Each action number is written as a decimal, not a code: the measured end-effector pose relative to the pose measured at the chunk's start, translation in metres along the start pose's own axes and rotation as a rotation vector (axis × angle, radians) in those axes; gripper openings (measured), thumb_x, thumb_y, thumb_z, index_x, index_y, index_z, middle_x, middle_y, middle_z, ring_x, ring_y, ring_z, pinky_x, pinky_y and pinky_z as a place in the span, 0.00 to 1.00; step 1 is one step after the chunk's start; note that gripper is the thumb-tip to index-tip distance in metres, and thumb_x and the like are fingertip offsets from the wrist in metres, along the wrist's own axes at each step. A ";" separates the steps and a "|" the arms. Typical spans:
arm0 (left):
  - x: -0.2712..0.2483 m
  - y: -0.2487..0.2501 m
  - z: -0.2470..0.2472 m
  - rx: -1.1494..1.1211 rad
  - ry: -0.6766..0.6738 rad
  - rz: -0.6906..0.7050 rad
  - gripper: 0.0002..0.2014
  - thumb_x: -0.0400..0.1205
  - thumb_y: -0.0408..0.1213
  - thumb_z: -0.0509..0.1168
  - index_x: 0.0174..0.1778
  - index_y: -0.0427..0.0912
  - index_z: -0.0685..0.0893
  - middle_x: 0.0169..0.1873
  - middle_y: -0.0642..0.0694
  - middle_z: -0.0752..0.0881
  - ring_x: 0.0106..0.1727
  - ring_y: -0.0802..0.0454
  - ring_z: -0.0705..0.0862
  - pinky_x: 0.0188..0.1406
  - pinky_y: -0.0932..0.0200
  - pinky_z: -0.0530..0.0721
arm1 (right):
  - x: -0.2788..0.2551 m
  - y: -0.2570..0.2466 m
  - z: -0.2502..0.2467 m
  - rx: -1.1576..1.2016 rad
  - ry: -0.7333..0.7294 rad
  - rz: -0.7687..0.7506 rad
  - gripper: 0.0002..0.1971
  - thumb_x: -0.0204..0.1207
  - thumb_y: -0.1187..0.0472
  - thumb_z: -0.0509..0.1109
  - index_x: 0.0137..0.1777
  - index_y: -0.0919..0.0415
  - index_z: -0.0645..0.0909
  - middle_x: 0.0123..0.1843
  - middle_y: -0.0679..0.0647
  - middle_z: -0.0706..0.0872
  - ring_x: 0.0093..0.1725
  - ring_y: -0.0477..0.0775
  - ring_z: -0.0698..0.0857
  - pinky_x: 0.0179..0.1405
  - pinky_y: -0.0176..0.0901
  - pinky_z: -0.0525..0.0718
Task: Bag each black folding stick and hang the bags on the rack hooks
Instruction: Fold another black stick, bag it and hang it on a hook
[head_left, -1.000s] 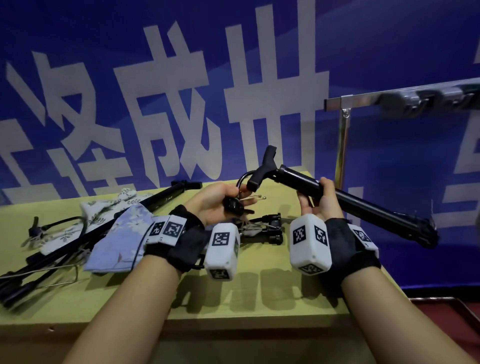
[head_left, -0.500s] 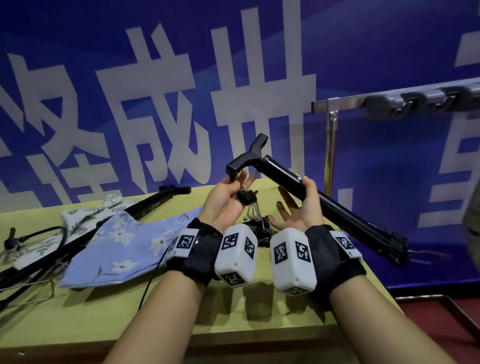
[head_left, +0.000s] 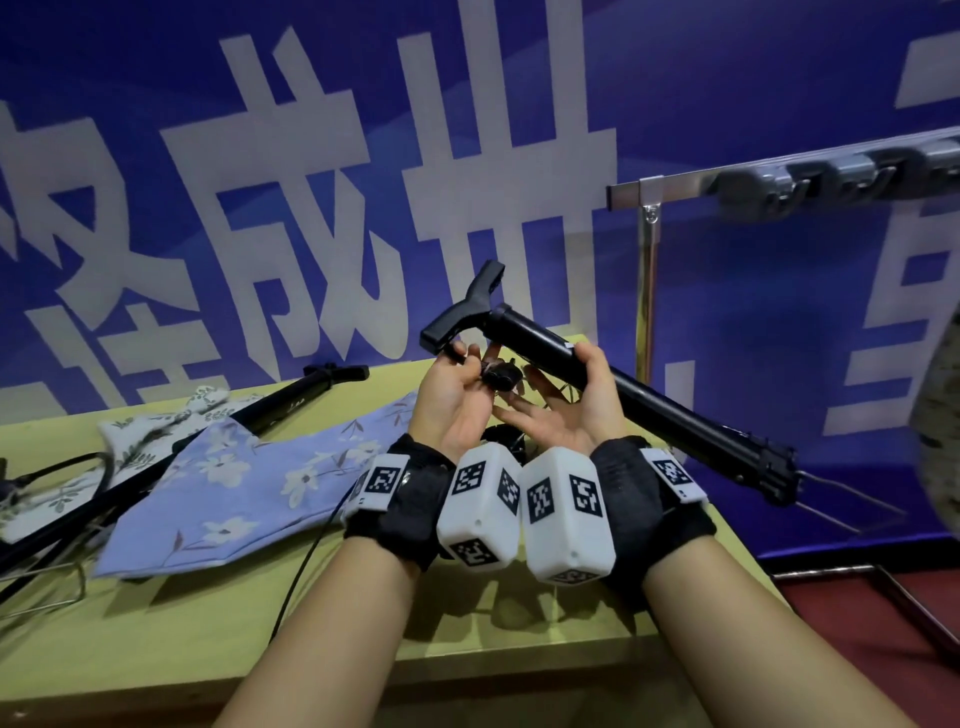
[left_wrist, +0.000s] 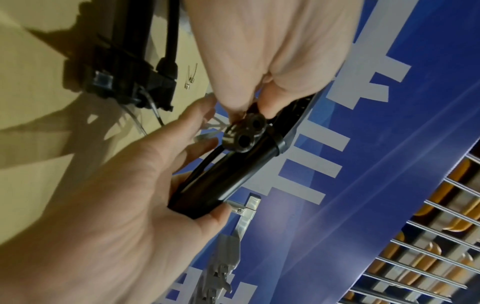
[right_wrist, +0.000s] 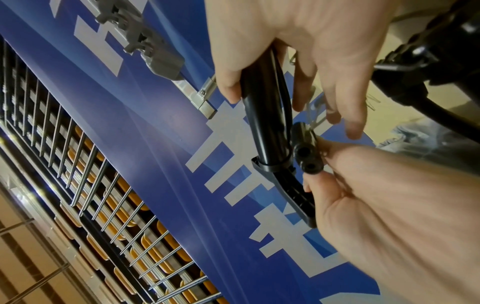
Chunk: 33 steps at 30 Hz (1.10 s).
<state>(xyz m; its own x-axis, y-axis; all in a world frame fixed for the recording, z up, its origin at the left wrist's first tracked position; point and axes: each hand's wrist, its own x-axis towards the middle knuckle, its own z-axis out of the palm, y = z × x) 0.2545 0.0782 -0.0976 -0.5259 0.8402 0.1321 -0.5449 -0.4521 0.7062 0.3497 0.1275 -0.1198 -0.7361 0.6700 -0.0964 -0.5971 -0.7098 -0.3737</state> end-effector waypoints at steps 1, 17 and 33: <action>0.001 -0.001 -0.002 0.016 0.007 -0.011 0.19 0.86 0.19 0.43 0.35 0.40 0.69 0.41 0.42 0.76 0.60 0.42 0.79 0.54 0.52 0.77 | 0.002 0.000 -0.001 0.008 -0.012 0.000 0.28 0.74 0.48 0.68 0.65 0.69 0.72 0.70 0.59 0.76 0.65 0.69 0.80 0.51 0.69 0.82; -0.010 0.006 -0.006 0.382 0.119 -0.236 0.10 0.85 0.21 0.51 0.43 0.33 0.76 0.40 0.41 0.80 0.41 0.50 0.79 0.48 0.57 0.78 | -0.001 -0.002 0.003 0.170 0.083 -0.238 0.05 0.77 0.65 0.66 0.49 0.65 0.73 0.57 0.66 0.80 0.57 0.63 0.83 0.67 0.59 0.79; -0.010 0.072 -0.028 1.712 0.054 -0.204 0.09 0.85 0.37 0.58 0.53 0.39 0.82 0.43 0.46 0.79 0.40 0.52 0.75 0.32 0.62 0.72 | -0.003 -0.004 -0.006 0.122 0.173 -0.244 0.19 0.75 0.63 0.70 0.65 0.66 0.74 0.61 0.64 0.83 0.53 0.59 0.86 0.32 0.46 0.88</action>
<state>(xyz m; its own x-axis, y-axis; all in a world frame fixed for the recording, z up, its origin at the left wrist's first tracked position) 0.2025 0.0291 -0.0675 -0.5814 0.8125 -0.0430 0.6406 0.4897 0.5915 0.3562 0.1293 -0.1232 -0.5078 0.8431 -0.1767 -0.7907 -0.5376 -0.2928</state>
